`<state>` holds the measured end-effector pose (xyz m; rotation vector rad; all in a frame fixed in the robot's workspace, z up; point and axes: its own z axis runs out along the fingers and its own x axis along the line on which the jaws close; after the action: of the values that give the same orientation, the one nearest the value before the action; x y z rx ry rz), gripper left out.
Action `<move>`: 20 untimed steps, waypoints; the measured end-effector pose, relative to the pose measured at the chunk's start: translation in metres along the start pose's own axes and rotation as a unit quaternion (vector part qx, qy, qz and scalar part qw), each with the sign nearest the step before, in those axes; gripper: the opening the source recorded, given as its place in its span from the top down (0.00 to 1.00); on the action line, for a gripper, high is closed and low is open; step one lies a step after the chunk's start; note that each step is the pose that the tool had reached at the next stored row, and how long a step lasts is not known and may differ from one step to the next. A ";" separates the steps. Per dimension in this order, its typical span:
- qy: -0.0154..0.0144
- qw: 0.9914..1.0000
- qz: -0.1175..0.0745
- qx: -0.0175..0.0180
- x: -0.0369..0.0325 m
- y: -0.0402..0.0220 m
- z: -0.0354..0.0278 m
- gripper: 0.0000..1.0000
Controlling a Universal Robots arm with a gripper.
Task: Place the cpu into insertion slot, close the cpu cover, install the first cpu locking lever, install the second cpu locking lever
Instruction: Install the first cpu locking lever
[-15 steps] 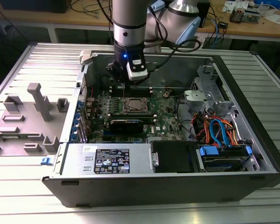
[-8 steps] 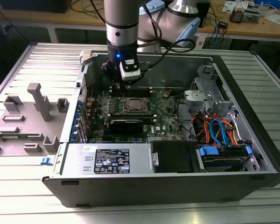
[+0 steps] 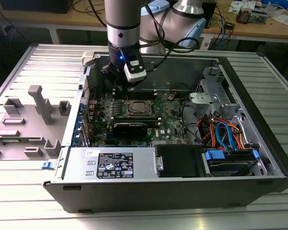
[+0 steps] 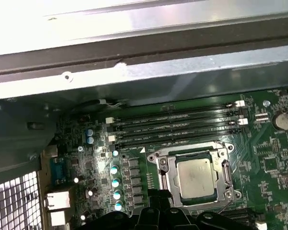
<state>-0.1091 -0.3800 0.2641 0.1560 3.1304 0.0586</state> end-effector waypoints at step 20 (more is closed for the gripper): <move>-0.002 0.996 -0.084 -0.001 0.0145 0.0087 0.0024 0.89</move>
<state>-0.1227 -0.3699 0.2619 -0.1082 3.1244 0.0603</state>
